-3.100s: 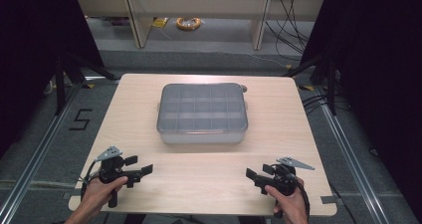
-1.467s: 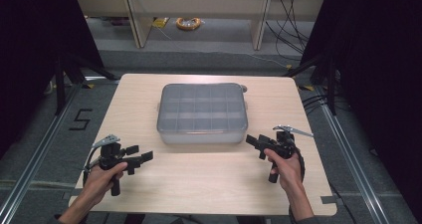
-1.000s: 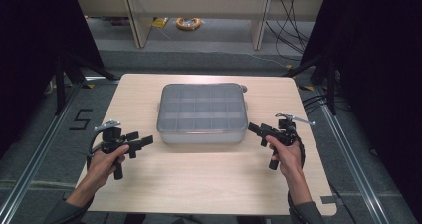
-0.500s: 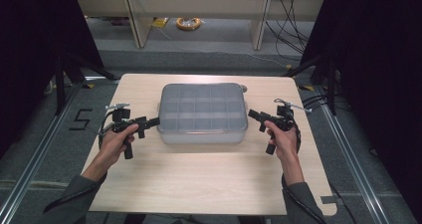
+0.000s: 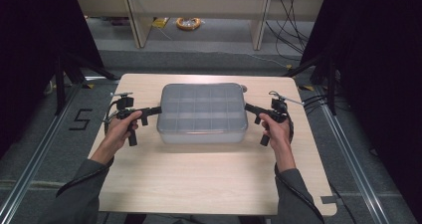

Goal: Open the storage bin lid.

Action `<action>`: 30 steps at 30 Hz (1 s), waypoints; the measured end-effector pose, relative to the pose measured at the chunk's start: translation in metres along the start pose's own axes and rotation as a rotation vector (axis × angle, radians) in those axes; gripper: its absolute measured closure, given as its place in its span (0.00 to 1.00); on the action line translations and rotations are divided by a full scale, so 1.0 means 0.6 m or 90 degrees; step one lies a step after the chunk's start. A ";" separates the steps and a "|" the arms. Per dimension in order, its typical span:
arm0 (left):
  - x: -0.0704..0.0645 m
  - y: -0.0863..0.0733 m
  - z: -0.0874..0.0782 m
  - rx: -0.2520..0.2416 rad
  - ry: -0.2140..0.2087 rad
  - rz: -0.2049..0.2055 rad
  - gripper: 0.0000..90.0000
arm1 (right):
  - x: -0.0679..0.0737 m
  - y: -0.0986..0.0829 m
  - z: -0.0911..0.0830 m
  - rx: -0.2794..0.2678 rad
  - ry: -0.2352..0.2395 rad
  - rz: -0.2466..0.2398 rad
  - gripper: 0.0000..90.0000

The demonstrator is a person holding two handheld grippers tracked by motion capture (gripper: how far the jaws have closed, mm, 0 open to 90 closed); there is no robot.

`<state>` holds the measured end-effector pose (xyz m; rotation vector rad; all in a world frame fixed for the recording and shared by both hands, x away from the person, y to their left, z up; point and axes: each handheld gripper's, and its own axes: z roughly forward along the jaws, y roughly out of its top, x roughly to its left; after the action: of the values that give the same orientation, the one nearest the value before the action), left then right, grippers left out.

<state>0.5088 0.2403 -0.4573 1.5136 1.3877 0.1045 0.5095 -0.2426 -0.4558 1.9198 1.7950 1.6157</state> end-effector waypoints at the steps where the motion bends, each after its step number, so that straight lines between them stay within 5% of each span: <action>1: 0.001 0.003 0.001 0.002 -0.001 0.001 0.34 | -0.002 0.002 0.005 0.000 -0.010 -0.014 0.49; 3: 0.001 0.008 0.006 0.008 0.000 0.002 0.34 | -0.002 0.005 0.009 0.007 -0.002 -0.008 0.49; 4: -0.001 0.010 0.010 0.009 0.001 0.000 0.35 | -0.011 0.007 0.012 0.000 -0.004 -0.051 0.50; 5: -0.001 0.013 0.013 0.013 0.003 -0.001 0.35 | -0.011 0.008 0.014 0.000 -0.001 -0.047 0.51; 6: 0.000 0.015 0.017 0.015 0.005 -0.001 0.35 | 0.000 0.007 0.013 0.013 -0.006 0.000 0.52; 7: 0.000 0.018 0.021 0.020 0.008 -0.002 0.36 | -0.003 0.008 0.016 0.007 -0.007 -0.023 0.52; 8: 0.001 0.019 0.026 0.024 0.012 -0.005 0.37 | 0.003 0.009 0.016 0.015 -0.007 0.010 0.53; 9: 0.002 0.019 0.029 0.028 0.013 -0.004 0.37 | -0.003 0.011 0.019 0.002 -0.008 -0.024 0.54; 11: 0.000 0.020 0.038 0.040 0.014 0.006 0.40 | -0.001 0.013 0.020 0.009 -0.007 -0.015 0.56; 13: 0.000 0.019 0.044 0.042 0.017 0.004 0.42 | -0.006 0.015 0.025 0.007 -0.007 -0.056 0.58; 14: 0.000 0.019 0.047 0.047 0.016 0.000 0.42 | 0.000 0.014 0.025 0.019 -0.013 -0.027 0.59; 18: -0.001 0.020 0.058 0.052 0.018 0.003 0.47 | -0.002 0.015 0.028 0.026 -0.005 -0.003 0.62; 25: -0.011 0.016 0.064 0.037 0.023 0.003 0.53 | -0.003 0.010 0.045 0.013 -0.009 -0.065 0.68; 28: -0.021 0.016 0.056 0.023 0.030 0.010 0.54 | 0.012 0.008 0.041 0.014 -0.026 -0.016 0.69; 29: -0.023 0.018 0.054 0.019 0.029 0.010 0.55 | 0.006 0.010 0.041 -0.012 -0.026 -0.067 0.69; 30: -0.023 0.020 0.051 0.014 0.030 0.016 0.56 | 0.017 0.009 0.036 -0.007 -0.028 -0.020 0.69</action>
<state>0.5325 0.2138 -0.4554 1.5557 1.4121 0.1421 0.5260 -0.2240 -0.4557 1.8976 1.7857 1.5577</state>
